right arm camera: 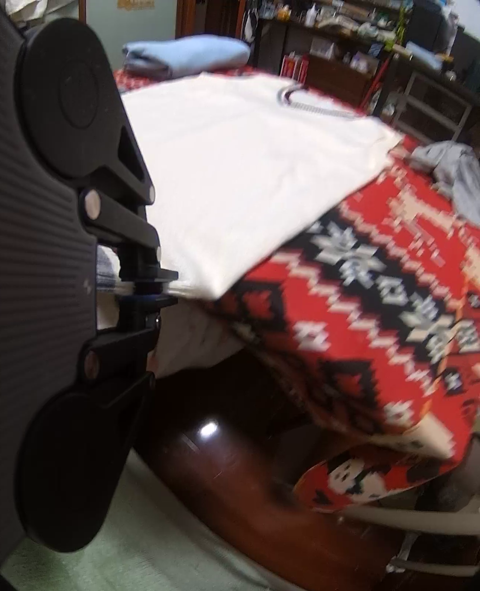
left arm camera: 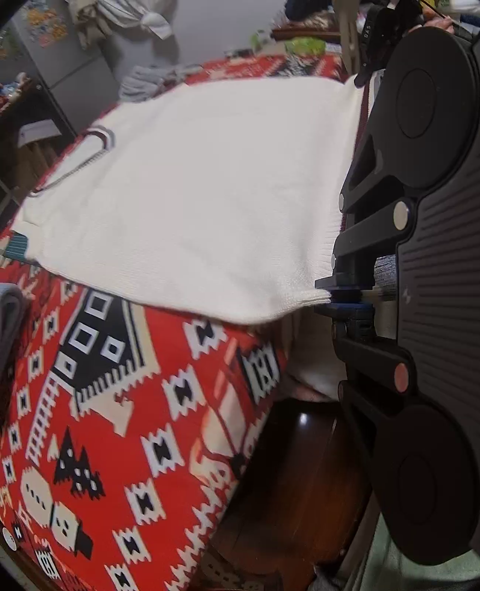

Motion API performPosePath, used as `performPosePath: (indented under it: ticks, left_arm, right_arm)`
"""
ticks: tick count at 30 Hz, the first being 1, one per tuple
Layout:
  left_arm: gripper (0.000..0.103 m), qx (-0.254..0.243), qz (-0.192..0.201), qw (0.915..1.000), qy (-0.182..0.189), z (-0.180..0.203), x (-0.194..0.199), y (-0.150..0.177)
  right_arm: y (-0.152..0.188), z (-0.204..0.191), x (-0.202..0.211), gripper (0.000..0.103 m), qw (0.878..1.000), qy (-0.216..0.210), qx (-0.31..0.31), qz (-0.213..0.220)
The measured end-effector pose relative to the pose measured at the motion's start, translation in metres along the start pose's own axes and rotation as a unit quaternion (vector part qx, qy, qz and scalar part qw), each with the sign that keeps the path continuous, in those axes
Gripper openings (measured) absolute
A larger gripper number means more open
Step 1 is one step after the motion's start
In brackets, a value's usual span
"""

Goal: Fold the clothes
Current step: 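Lift the hem with both tools and fold it toward the V-neck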

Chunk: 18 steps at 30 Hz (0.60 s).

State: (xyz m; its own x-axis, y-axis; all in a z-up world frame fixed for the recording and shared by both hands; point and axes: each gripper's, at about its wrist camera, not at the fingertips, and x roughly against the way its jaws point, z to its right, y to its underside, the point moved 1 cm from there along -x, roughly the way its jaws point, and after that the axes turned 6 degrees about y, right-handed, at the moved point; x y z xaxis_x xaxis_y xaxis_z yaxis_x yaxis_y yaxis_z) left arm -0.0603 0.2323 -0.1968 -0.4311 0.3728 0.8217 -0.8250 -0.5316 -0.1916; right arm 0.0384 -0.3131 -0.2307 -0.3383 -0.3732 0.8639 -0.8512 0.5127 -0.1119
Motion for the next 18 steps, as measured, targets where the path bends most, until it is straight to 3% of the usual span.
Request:
performPosePath:
  ticks: [6,11,15,18]
  left_arm:
    - [0.006,0.001,0.027,0.9989,0.037,0.008,0.024,-0.003]
    - [0.006,0.005,0.071,0.9948,0.072,0.034,0.036,-0.035]
    - [0.006,0.005,0.096,0.992,0.081,0.045,0.036,-0.063]
    - [0.006,0.006,0.099,0.9928,0.067,0.048,0.024,-0.075]
  right_arm:
    - [-0.007,-0.022,0.027,0.006,0.999,-0.038,0.019,0.024]
    - [-0.026,-0.042,0.057,0.006,0.995,-0.08,0.026,0.049]
    - [-0.044,-0.063,0.065,0.006,0.994,-0.079,0.04,0.066]
    - [-0.052,-0.075,0.059,0.006,0.994,-0.07,0.044,0.073]
